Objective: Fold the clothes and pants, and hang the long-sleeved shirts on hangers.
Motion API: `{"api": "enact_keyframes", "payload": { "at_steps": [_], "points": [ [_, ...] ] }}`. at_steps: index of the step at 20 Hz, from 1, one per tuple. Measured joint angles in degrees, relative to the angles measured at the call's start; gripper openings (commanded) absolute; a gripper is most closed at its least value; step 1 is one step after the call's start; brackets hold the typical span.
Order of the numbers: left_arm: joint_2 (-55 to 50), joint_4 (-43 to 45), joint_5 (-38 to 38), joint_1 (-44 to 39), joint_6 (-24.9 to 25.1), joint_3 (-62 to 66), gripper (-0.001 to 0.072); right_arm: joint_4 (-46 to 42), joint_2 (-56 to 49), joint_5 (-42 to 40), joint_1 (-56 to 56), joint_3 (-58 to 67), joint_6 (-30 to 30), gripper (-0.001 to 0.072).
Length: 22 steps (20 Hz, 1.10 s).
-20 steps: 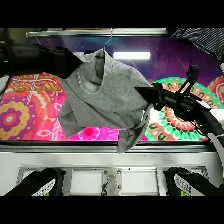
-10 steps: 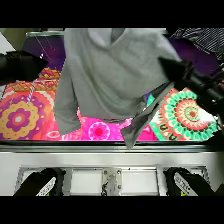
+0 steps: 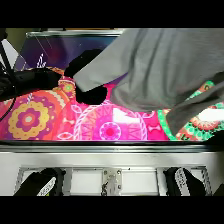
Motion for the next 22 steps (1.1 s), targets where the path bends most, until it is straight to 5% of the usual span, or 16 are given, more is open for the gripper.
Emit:
{"api": "enact_keyframes", "payload": {
  "at_steps": [6,10,16,22],
  "points": [
    [-4.4,-4.1,1.7,-0.9,1.7,-1.0,0.0017,-5.7,3.0,-13.7,-9.6,2.7,3.6,0.0015],
    [-7.1,-5.2,3.0,-3.7,4.2,-1.0,0.0017,-21.3,2.3,-22.8,-12.6,6.8,12.6,0.0015],
    [-9.1,-5.6,5.4,-6.3,6.1,-1.0,0.0017,-46.6,-1.9,-26.7,-18.7,15.4,32.1,0.0015],
    [-9.4,-5.7,6.2,-6.7,6.7,-1.0,0.0017,-54.8,-3.1,-27.8,-21.3,21.7,38.0,0.0015]
  ]
}}
